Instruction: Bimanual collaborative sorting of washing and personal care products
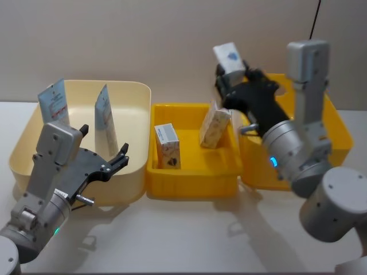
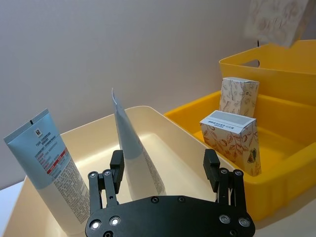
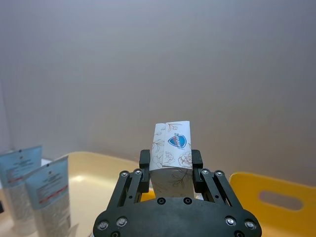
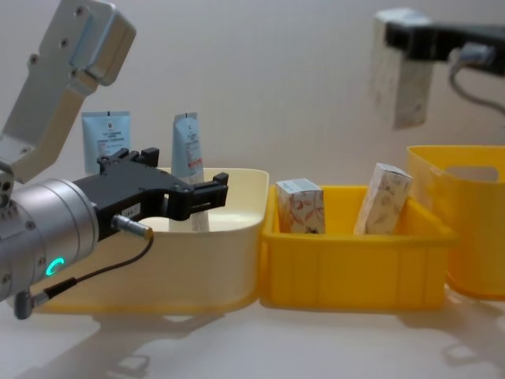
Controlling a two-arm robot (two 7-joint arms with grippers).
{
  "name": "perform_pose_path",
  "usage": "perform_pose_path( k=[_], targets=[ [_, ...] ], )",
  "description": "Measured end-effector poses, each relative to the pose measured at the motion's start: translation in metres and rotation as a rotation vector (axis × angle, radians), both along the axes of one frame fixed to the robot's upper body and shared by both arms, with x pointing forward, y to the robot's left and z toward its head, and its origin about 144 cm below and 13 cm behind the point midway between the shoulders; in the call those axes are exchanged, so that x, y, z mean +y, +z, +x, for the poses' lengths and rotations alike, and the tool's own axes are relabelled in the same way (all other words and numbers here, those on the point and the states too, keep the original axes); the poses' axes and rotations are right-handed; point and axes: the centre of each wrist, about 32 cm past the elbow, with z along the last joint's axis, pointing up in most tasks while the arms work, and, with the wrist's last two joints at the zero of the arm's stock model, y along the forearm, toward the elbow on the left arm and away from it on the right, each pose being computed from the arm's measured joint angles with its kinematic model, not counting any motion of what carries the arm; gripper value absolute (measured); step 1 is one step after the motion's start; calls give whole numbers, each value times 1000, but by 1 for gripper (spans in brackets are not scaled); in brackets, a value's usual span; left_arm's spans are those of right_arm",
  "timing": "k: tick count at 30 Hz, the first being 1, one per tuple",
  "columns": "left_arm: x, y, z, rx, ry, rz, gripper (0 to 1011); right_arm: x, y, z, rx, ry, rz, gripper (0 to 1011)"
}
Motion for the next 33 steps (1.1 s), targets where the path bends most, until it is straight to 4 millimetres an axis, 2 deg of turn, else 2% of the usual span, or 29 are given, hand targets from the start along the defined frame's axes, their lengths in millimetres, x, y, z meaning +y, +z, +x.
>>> perform_pose_path(
  k=[4, 16, 25, 33],
  targets=[
    [0, 0, 0, 0, 0, 0, 1003, -9, 7, 0, -37, -22, 2, 465],
    [0, 0, 0, 0, 0, 0, 1003, -57, 25, -1, -133, -174, -7, 465],
    [0, 0, 0, 0, 0, 0, 1003, -88, 22, 2, -101, -274, -22, 465],
    [0, 0, 0, 0, 0, 0, 1002, -99, 17, 7, -21, -296, -37, 465]
  ],
)
